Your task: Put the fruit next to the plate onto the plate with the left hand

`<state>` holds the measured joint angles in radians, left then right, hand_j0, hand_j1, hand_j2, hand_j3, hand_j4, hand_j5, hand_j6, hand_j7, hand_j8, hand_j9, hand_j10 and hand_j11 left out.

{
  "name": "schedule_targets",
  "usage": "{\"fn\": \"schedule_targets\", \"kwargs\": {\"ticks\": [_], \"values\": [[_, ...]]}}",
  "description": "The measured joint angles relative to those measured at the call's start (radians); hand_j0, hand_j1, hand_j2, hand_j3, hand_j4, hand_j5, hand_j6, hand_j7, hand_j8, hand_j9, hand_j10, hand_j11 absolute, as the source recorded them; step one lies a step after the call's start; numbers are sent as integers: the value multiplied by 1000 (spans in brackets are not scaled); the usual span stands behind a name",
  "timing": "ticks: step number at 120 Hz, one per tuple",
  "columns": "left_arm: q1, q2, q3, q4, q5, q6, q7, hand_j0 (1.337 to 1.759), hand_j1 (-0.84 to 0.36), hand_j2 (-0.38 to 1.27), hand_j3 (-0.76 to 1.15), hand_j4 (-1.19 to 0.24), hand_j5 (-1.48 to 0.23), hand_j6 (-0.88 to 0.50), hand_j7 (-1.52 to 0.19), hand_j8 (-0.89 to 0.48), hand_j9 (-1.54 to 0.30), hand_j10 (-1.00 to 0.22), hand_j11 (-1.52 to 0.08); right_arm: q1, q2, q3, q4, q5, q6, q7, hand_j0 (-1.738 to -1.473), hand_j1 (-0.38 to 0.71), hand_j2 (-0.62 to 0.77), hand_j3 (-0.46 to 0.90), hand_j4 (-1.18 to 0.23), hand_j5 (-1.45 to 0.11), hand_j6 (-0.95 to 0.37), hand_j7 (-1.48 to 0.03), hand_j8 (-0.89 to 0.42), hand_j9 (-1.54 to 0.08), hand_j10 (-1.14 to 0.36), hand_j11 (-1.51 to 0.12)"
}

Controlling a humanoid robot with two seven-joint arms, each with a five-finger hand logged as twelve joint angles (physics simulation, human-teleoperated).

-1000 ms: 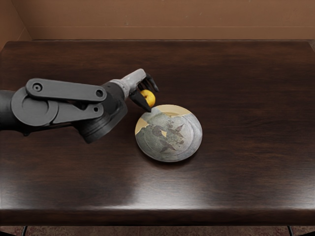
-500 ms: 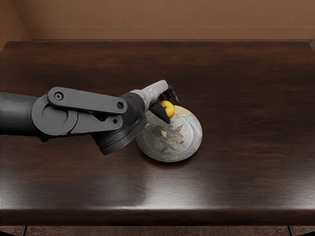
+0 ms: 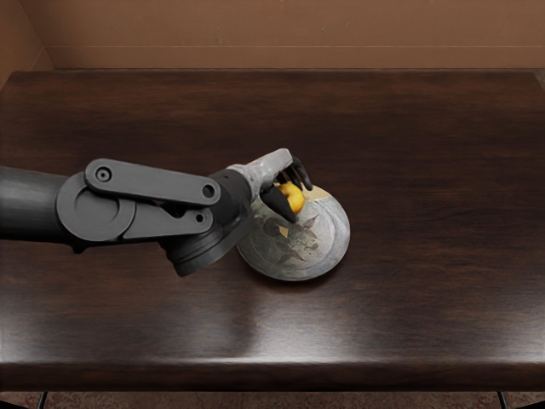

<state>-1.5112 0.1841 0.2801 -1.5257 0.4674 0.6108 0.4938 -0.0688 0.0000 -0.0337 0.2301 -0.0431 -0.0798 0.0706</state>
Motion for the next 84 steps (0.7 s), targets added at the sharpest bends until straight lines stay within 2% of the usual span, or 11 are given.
{"fn": "schedule_targets", "kwargs": {"ticks": [42, 84], "values": [[47, 1, 2, 9, -1, 0, -4, 1657, -308, 259, 0, -609, -813, -455, -823, -395, -805, -619, -801, 0, 0, 0, 0, 0, 0, 0, -1658, -326, -4, 0, -19, -25, -19, -25, -19, -25, -19, -25], [51, 2, 8, 11, -41, 0, -6, 1657, -287, 222, 0, -591, -792, -479, -793, -419, -782, -625, -781, 0, 0, 0, 0, 0, 0, 0, -1658, -326, -4, 0, -19, -25, -19, -25, -19, -25, -19, -25]]}}
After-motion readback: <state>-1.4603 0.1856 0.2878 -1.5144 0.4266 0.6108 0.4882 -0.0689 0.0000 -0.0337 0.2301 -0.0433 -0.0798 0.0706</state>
